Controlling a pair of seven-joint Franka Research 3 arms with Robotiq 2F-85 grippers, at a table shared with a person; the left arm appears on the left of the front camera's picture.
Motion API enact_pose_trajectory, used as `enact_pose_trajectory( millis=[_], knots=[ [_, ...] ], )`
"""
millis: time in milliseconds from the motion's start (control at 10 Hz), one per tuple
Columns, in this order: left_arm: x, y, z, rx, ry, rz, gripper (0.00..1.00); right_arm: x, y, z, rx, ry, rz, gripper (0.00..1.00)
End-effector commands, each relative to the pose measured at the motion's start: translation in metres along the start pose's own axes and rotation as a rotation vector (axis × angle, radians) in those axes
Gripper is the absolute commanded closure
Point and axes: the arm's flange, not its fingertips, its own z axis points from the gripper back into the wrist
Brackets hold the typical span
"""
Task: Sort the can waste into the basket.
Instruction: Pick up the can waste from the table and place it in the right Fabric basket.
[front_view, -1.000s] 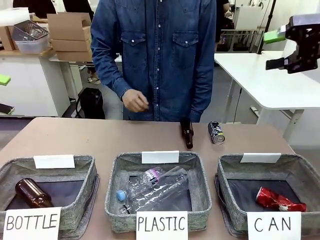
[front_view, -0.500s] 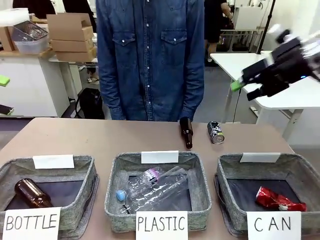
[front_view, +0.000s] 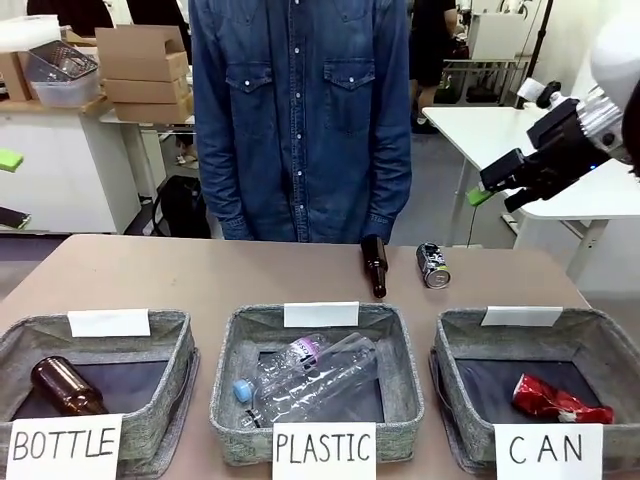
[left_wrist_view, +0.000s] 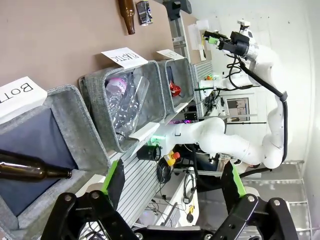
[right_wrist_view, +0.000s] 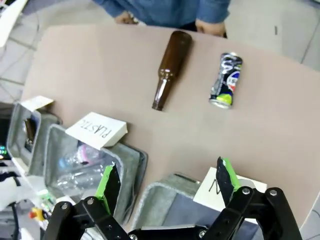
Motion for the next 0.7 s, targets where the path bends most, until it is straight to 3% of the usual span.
enact_pose_trajectory(
  millis=[0, 100, 200, 400, 600],
  knots=[
    [-0.002, -0.001, 0.003, -0.006, 0.008, -0.016, 0.0, -0.012, 0.006, 0.023, -0.076, -0.132, -0.068, 0.0],
    [-0.002, -0.001, 0.003, -0.006, 0.008, -0.016, 0.0, -0.007, 0.009, 0.024, -0.156, -0.207, -0.116, 0.0],
    [-0.002, -0.001, 0.003, -0.006, 0.008, -0.016, 0.0, 0.003, 0.013, 0.014, -0.201, -0.176, -0.08, 0.0],
    [-0.002, -0.001, 0.003, -0.006, 0.008, -0.016, 0.0, 0.035, 0.016, -0.018, -0.264, -0.058, -0.099, 0.0],
    [-0.002, -0.001, 0.003, -0.006, 0.008, -0.016, 0.0, 0.067, -0.002, -0.061, -0.183, 0.057, -0.099, 0.0]
  ],
)
